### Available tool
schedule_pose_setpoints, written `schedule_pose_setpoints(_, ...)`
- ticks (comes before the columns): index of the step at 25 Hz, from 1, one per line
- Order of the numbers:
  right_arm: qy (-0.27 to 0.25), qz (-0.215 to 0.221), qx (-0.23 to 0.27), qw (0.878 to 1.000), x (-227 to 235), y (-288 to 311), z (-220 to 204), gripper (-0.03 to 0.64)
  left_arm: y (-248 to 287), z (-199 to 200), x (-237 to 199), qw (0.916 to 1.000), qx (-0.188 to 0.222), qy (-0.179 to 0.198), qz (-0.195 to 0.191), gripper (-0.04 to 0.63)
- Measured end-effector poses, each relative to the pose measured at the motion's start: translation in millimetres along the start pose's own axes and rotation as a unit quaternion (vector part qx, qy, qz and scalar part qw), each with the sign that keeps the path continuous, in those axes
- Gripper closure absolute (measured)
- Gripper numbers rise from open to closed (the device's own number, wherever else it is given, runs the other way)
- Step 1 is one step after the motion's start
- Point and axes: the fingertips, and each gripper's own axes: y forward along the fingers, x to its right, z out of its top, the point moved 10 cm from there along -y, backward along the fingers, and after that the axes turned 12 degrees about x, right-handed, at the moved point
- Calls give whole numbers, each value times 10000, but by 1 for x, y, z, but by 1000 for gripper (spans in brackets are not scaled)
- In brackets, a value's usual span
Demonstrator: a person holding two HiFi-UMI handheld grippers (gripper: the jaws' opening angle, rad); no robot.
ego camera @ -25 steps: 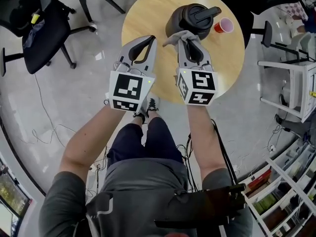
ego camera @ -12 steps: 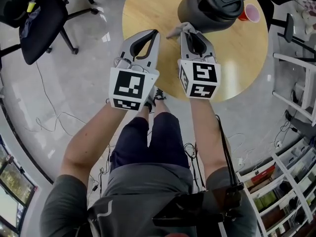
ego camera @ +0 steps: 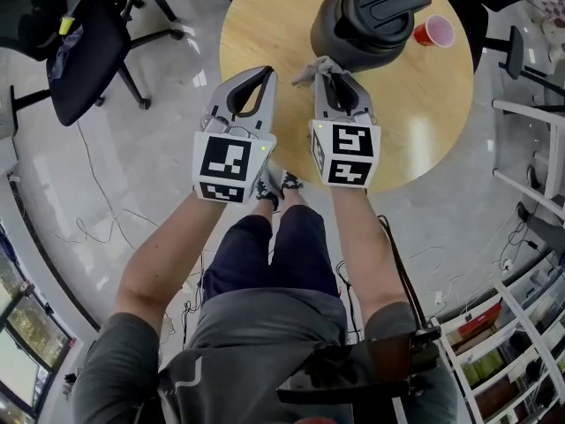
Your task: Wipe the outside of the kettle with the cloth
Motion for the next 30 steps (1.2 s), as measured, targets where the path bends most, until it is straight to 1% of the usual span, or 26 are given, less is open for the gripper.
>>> schedule_pose_setpoints(5,41,285,554,9980,-17,-27,60,561,-7,47,2,9997,-17,230,-8,588)
schedule_pose_setpoints(7,10,320,688,9971,-21,-33,83,560,-10,69,3,9998,35,210,-18,588)
schedule_pose_setpoints(11,-10,191,741,9971,-28,-30,108,560,-15,99,-7,9994,205,263,-116,588)
schedule_pose_setpoints(13,5,-21,729,9973,-31,-20,111,561,-9,105,-19,9986,275,320,-330,588)
schedule_pose_setpoints(15,40,-353,701,9969,-35,-9,106,560,3,102,-32,9964,332,371,-689,588)
schedule_pose_setpoints(18,-15,-713,717,9949,-40,4,93,561,19,84,-50,9927,339,318,-1112,588)
schedule_pose_setpoints(20,-62,-983,724,9925,-43,9,85,560,28,71,-59,9896,284,274,-1381,588)
schedule_pose_setpoints(23,88,-1488,518,9875,-49,17,62,560,36,52,-74,9833,160,277,-1792,588)
schedule_pose_setpoints(26,342,-1852,336,9815,-49,30,34,560,45,36,-90,9790,51,316,-2013,588)
schedule_pose_setpoints(30,382,-2099,234,9767,-46,44,8,561,57,24,-106,9765,33,398,-2119,588)
